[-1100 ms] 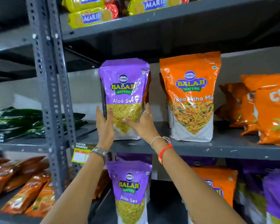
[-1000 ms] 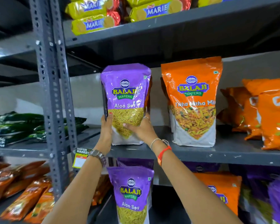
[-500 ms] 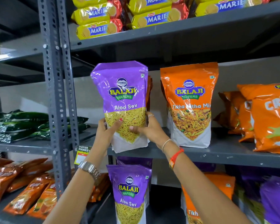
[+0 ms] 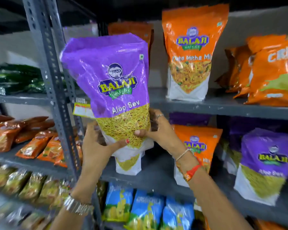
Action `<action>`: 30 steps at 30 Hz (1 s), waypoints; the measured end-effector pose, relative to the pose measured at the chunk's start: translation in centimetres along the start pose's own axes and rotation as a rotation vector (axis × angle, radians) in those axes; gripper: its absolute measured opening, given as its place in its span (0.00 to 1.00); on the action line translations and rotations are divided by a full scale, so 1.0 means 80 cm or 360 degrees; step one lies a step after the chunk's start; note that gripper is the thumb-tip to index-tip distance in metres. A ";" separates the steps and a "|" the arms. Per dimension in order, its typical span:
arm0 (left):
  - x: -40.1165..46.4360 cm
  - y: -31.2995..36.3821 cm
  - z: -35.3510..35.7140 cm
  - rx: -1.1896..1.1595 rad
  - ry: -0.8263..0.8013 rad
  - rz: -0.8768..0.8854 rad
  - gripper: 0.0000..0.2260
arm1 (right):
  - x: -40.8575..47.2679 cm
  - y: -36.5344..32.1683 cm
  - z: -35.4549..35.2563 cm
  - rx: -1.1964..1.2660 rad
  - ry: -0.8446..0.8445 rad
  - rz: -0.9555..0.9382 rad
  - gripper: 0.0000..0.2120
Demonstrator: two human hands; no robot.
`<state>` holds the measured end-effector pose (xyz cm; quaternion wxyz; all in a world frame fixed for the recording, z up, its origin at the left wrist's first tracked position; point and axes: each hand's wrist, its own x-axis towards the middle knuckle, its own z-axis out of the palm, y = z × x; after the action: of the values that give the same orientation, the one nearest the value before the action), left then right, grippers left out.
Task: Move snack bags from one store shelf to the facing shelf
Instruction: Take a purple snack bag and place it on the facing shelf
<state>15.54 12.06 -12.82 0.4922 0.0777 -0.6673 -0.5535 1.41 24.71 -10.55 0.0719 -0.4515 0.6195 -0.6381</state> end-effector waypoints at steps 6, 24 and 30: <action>-0.102 -0.094 0.012 0.0122 0.0196 -0.0194 0.34 | -0.068 0.111 0.000 -0.0001 -0.0161 0.0284 0.30; -0.117 -0.255 0.116 0.0416 -0.0077 -0.0574 0.36 | -0.088 0.272 -0.040 -0.0119 0.0116 0.0790 0.32; -0.096 -0.279 0.147 0.0428 -0.0064 -0.0578 0.35 | -0.070 0.285 -0.040 -0.0490 0.0279 0.0692 0.27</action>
<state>0.81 16.49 -34.29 0.3563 0.2503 -0.7199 -0.5404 -8.10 25.64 -32.24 0.0837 -0.2566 0.7954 -0.5426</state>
